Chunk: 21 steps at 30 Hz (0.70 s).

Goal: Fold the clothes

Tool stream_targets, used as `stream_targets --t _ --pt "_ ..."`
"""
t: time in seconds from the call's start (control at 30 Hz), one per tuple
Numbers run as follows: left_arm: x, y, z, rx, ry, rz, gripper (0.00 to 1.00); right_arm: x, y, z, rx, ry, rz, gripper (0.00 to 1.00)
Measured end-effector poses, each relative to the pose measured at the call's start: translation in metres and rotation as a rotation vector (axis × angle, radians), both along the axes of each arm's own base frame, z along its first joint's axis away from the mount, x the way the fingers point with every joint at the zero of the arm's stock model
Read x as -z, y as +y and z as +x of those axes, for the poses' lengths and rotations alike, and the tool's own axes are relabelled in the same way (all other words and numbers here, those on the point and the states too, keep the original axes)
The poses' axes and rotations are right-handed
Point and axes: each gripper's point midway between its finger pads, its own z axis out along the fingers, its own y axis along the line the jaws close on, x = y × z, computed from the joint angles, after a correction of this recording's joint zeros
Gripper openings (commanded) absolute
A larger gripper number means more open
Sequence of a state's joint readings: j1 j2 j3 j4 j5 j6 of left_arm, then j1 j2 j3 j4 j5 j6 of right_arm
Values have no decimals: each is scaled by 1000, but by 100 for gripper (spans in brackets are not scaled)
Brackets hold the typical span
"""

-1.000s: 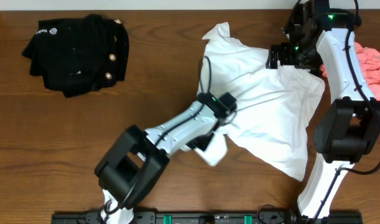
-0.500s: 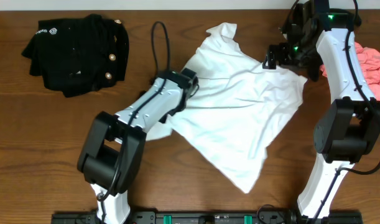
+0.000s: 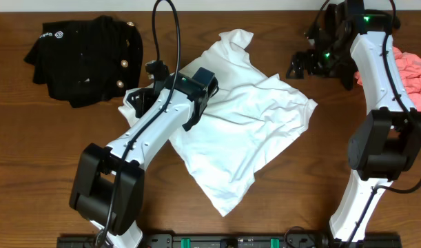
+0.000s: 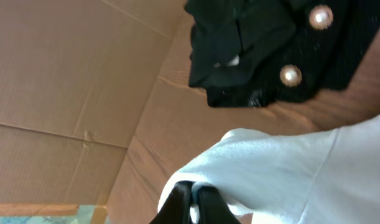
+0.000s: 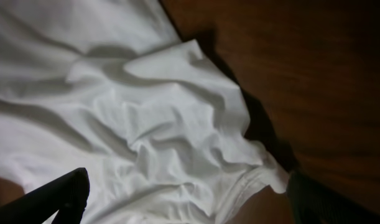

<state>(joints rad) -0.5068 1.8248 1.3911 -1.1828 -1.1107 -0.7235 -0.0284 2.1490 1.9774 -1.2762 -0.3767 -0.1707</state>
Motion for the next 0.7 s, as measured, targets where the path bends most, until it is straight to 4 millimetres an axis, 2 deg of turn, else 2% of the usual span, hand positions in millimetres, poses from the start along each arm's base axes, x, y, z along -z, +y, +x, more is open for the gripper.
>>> stream_targets --t 0.17,0.4,0.47,0.57,0.7 --pt "-4 1 1 -8 -40 10 6 -4 12 -20 -68 55 71 99" --pt "-6 1 4 -10 -67 9 6 -14 34 -56 -175 159 191 92" --pt "-6 1 6 -17 -90 -2 6 -16 39 -65 -208 183 203 94" --pt "-4 3 9 -37 -119 -30 6 -18 55 -74 -275 194 207 97" --pt "6 8 9 -73 -114 -89 6 -15 85 -85 -390 194 170 99"
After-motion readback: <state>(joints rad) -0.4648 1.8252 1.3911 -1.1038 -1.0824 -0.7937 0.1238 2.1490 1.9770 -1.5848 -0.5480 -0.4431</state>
